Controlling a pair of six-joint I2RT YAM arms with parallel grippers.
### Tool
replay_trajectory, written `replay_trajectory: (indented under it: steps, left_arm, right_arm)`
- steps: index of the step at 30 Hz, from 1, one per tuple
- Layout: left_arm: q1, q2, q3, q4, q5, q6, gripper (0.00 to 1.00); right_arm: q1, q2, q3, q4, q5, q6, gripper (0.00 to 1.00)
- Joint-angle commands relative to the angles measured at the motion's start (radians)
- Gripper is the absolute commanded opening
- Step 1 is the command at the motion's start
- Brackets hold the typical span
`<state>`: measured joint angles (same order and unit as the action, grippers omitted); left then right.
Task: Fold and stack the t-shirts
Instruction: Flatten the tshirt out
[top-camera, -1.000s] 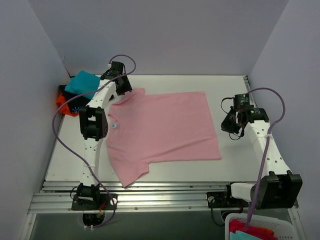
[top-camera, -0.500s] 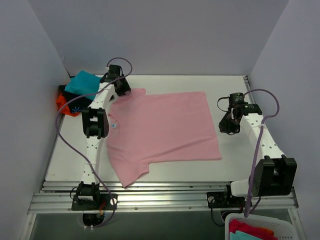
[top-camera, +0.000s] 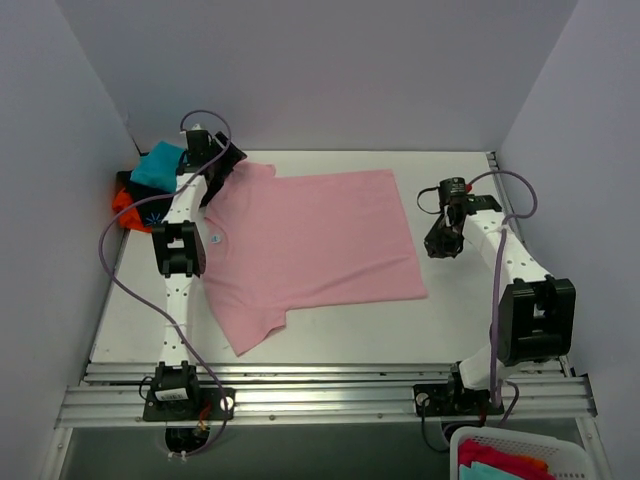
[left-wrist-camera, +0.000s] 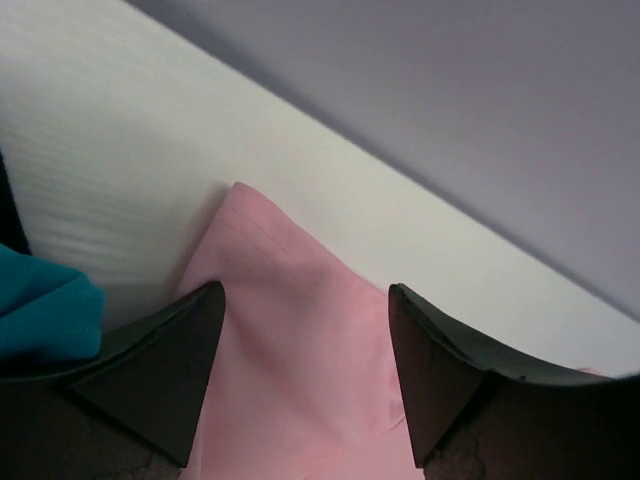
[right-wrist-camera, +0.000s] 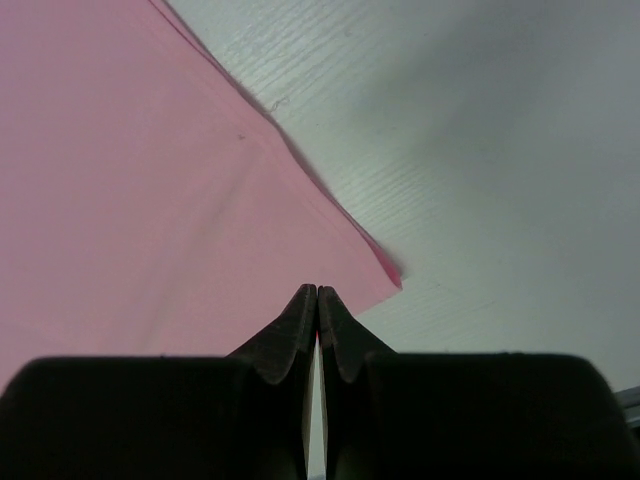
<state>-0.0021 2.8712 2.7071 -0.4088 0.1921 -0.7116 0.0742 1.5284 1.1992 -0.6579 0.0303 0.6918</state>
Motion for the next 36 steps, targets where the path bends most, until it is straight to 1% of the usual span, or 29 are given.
replay_trajectory:
  steps: [1,2,3,4,5,6,9,15,16,20,24,25,27,28,29,30,31,32,33,34,35,36]
  left_arm:
    - [0.034,0.082,0.01,0.134,0.078,-0.066,0.79]
    - [0.039,0.083,0.011,0.199,0.114,-0.084,0.88]
    - [0.042,0.086,0.01,0.232,0.128,-0.103,0.93]
    - [0.043,0.089,0.013,0.257,0.141,-0.135,0.96]
    - [0.042,0.089,0.014,0.277,0.147,-0.144,0.98]
    - [0.04,0.088,0.016,0.307,0.161,-0.153,0.94]
    - [0.031,0.056,0.023,0.321,0.167,-0.151,0.94]
    - [0.054,-0.12,0.013,0.343,0.145,-0.158,0.94]
    - [0.062,-0.169,-0.004,0.352,0.147,-0.175,0.94]
    - [0.093,-0.283,-0.061,0.364,0.167,-0.21,0.94]
    - [0.105,-0.436,-0.174,0.315,0.175,-0.181,0.94]
    - [0.105,-0.514,-0.237,0.3,0.173,-0.157,0.94]
    - [0.103,-0.596,-0.312,0.245,0.159,-0.128,0.94]
    - [0.102,-0.68,-0.395,0.222,0.149,-0.089,0.94]
    - [0.102,-0.725,-0.444,0.17,0.135,-0.071,0.94]
    - [0.1,-0.818,-0.498,0.148,0.106,-0.049,0.94]
    - [0.1,-0.867,-0.608,0.125,0.087,-0.017,0.94]
    - [0.102,-0.913,-0.666,0.084,0.069,-0.005,0.94]
    - [0.102,-1.009,-0.726,0.068,0.034,0.01,0.94]
    - [0.1,-1.059,-0.788,0.055,0.014,0.035,0.94]
    - [0.099,-1.104,-0.905,0.036,-0.002,0.041,0.94]
    - [0.097,-1.148,-0.962,0.022,-0.017,0.046,0.94]
  right_arm:
    - [0.042,0.018,0.039,0.009,0.046,0.026,0.0]
    - [0.056,0.024,0.037,0.017,0.052,0.029,0.0]
    - [0.061,0.027,0.034,0.02,0.054,0.029,0.0]
    - [0.064,0.029,0.031,0.02,0.054,0.031,0.0]
    - [0.065,0.033,0.028,0.02,0.057,0.035,0.0]
    - [0.07,0.03,0.025,0.02,0.059,0.035,0.0]
    - [0.078,0.015,0.026,0.029,0.071,0.038,0.0]
    - [0.084,-0.011,0.081,0.119,0.065,0.008,0.0]
    - [0.084,0.007,0.097,0.141,0.059,0.006,0.0]
    - [0.095,0.064,0.174,0.182,0.03,0.006,0.0]
    - [0.114,0.108,0.207,0.247,-0.003,0.012,0.0]
    - [0.118,0.119,0.209,0.259,-0.012,0.015,0.0]
    - [0.127,0.151,0.2,0.313,-0.058,0.035,0.0]
    - [0.131,0.167,0.195,0.329,-0.075,0.044,0.0]
    - [0.137,0.197,0.191,0.365,-0.105,0.063,0.0]
    - [0.142,0.213,0.191,0.383,-0.122,0.071,0.0]
    - [0.148,0.245,0.194,0.397,-0.131,0.077,0.0]
    - [0.154,0.262,0.206,0.417,-0.139,0.083,0.0]
    - [0.167,0.275,0.214,0.425,-0.153,0.087,0.0]
    - [0.173,0.301,0.224,0.431,-0.159,0.09,0.0]
    - [0.176,0.312,0.232,0.441,-0.168,0.094,0.0]
    - [0.179,0.323,0.249,0.446,-0.181,0.095,0.0]
